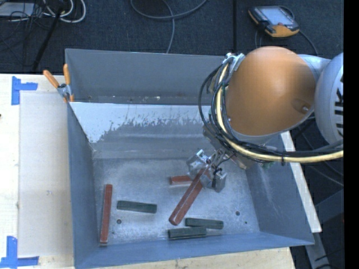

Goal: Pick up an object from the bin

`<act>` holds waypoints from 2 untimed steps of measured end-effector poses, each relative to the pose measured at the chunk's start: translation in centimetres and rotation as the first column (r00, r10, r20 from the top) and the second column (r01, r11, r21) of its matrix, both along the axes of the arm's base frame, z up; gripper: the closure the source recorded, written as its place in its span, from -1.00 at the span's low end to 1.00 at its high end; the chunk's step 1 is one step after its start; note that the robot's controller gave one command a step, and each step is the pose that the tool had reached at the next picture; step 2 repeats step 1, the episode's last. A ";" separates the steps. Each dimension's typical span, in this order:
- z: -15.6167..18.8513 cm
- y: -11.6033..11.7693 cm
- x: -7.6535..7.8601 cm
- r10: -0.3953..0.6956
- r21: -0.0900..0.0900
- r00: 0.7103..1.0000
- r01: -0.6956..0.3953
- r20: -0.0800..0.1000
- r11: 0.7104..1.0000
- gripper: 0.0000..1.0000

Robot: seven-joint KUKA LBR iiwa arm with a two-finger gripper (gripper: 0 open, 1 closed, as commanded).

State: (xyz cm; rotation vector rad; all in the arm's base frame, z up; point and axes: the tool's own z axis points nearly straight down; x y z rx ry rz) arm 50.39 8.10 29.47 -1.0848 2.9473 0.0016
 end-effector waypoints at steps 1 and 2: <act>0.0 0.0 0.0 -0.001 0.000 1.000 0.001 0.000 1.000 1.00; 0.0 0.0 0.0 -0.001 0.000 1.000 0.001 0.000 1.000 1.00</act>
Offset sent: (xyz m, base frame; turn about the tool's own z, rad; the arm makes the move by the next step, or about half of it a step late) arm 0.0481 0.0217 -0.0857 -0.1618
